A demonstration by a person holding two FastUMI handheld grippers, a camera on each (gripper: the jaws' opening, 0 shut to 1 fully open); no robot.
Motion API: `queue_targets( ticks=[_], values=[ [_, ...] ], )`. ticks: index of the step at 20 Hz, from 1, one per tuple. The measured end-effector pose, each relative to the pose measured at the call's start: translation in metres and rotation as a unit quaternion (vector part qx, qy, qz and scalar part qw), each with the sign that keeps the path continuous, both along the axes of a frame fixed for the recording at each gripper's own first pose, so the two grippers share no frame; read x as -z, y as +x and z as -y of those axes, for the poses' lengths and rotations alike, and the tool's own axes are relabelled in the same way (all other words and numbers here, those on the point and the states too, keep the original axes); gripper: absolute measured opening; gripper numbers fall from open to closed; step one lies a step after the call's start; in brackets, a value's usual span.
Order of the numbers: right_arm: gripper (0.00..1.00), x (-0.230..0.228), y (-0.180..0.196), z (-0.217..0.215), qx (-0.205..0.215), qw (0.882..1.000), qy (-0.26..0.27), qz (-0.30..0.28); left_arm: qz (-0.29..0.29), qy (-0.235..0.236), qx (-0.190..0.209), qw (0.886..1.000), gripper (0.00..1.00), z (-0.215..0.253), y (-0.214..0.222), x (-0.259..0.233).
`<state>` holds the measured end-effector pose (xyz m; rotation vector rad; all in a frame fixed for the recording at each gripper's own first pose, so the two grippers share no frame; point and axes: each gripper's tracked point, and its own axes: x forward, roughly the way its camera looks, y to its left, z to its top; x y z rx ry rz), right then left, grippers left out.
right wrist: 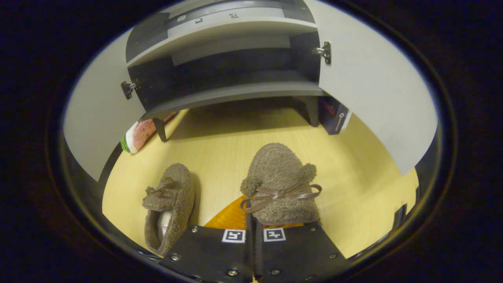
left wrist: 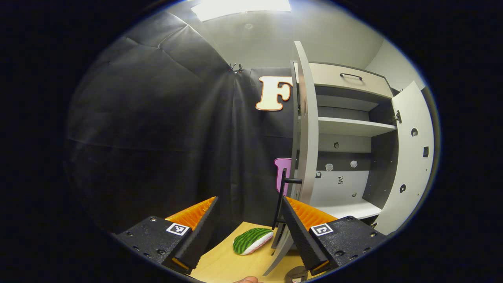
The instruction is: Grab one shoe with the right hand and put it into the shoe cabinet, grab the other shoe with the left hand and put it into the shoe cabinet; then close the right door with the right hand and the left door with the left hand.
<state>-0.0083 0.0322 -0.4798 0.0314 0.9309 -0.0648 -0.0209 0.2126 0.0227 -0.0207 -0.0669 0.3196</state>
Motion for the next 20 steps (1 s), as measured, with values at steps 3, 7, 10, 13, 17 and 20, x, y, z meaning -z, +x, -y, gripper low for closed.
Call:
queue_targets(
  ticks=[3, 7, 10, 13, 17, 20],
  values=[
    [0.03, -0.043, 0.014, -0.002, -0.018, 0.999, 0.003, 0.038, 0.000, -0.001, 0.011, 1.000, 0.96, 0.010, -0.001, 0.004],
    [0.03, -0.123, 0.056, 0.007, -0.027, 0.992, -0.005, 0.121, 0.001, -0.004, 0.017, 1.000, 0.99, 0.020, -0.003, 0.009],
    [0.03, -0.188, 0.097, 0.012, -0.027, 0.981, 0.002, 0.190, 0.000, -0.005, 0.018, 1.000, 0.93, 0.024, -0.005, 0.013],
    [0.03, -0.246, 0.138, 0.009, -0.040, 0.969, 0.009, 0.242, -0.004, 0.000, 0.015, 1.000, 0.93, 0.028, -0.004, 0.015],
    [0.00, -0.311, 0.196, 0.002, -0.060, 0.952, 0.005, 0.301, -0.005, 0.001, 0.006, 1.000, 0.96, 0.032, -0.006, 0.016],
    [0.02, -0.344, 0.244, 0.000, -0.061, 0.943, 0.009, 0.327, -0.007, -0.004, -0.002, 1.000, 0.96, 0.032, -0.008, 0.019]
  ],
)
